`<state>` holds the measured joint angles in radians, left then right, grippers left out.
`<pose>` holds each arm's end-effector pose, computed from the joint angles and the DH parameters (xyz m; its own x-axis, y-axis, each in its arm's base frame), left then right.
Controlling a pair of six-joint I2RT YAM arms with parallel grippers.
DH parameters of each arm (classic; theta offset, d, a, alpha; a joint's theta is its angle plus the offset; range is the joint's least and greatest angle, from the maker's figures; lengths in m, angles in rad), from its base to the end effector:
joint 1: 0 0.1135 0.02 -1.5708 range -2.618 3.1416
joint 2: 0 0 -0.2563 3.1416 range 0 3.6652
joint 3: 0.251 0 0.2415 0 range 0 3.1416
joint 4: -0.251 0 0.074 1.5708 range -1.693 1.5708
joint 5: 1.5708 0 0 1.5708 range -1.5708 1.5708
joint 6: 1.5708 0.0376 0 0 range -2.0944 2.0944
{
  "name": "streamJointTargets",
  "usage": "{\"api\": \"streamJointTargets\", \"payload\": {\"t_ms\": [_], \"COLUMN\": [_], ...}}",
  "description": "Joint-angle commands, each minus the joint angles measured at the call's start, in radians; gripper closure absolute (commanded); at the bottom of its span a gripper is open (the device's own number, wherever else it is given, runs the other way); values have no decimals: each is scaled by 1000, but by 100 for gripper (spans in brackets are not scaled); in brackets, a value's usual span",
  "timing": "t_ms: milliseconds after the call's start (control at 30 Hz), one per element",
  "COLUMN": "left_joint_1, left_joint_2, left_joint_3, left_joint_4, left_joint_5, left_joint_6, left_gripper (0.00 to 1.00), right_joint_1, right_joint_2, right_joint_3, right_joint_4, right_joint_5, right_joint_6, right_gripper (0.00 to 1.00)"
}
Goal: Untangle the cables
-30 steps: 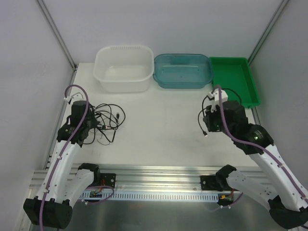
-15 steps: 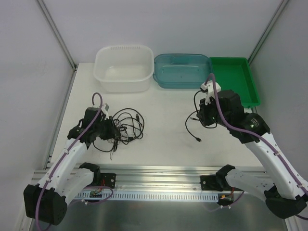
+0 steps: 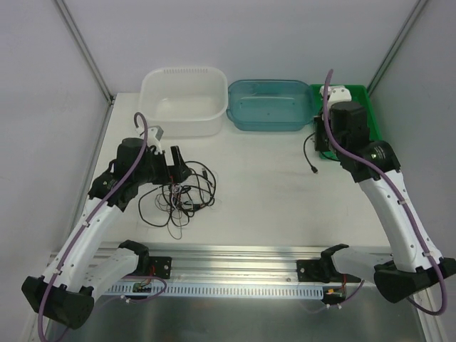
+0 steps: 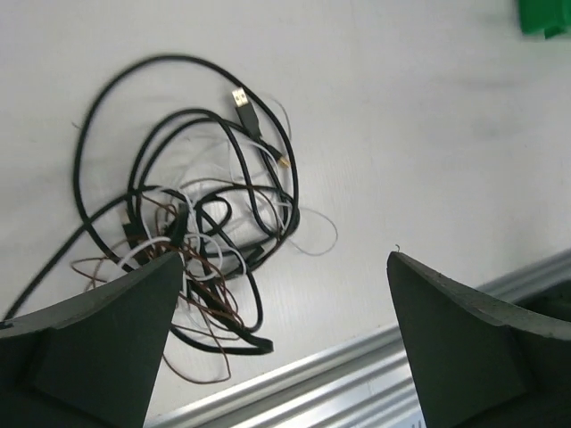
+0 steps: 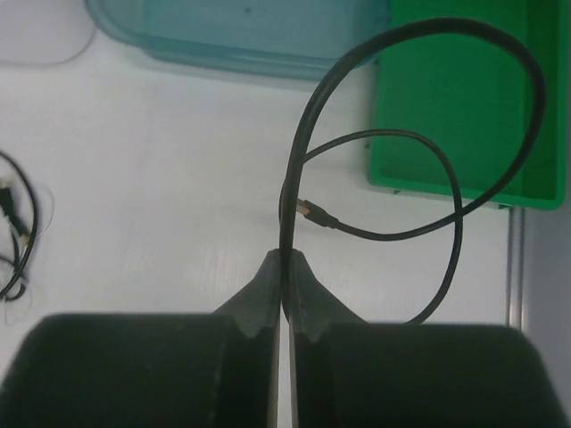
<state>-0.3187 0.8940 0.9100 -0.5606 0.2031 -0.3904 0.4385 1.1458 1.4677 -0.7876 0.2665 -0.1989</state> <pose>0.1754 -0.0659 0.3196 -0.6341 -0.1833 -0.7512 0.2481 0.8719 -0.4221 0.1996 0.0827 0.4284 -0.3597 -0.3792 -0.8525 -0.2730 0.9165 -0.2925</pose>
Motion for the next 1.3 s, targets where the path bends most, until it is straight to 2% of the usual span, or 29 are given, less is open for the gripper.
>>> {"api": "streamJointTargets", "payload": {"t_ms": [0,133,233,333,533,767,1000,1100,1133,1233,1267], "left_joint_1": [17,18,21,38,89,93,95,96,98,98,98], "left_joint_2": [0,-18,-59,-93,-92,-69,-44,-43,-44,-47,-52], "left_joint_3": [73,18,-83,-150,-160,-166,-163,-161,-163,-161,-163], "left_joint_4": [-30,-10,57,110,111,111,111,111,111,111,111], "left_joint_5": [-175,-336,-385,-377,-383,-352,-346,-338,-337,-334,-335], "left_joint_6": [79,108,119,122,133,140,148,150,151,151,151], "left_gripper": [1,1,1,1,1,1,1,1,1,1,1], "right_joint_1": [-107,-256,-326,-375,-422,-437,-458,-460,-462,-460,-458], "right_joint_2": [44,147,247,355,602,874,1015,1026,1025,985,967], "right_joint_3": [65,86,104,135,279,401,473,471,467,444,431], "right_joint_4": [118,212,292,359,429,479,446,429,426,412,416], "right_joint_5": [99,111,134,151,132,94,-27,-42,-47,-47,-44], "right_joint_6": [6,29,32,24,-45,-91,-51,-54,-57,-50,-45], "right_gripper": [99,99,99,99,99,99,97,84,70,46,43]}}
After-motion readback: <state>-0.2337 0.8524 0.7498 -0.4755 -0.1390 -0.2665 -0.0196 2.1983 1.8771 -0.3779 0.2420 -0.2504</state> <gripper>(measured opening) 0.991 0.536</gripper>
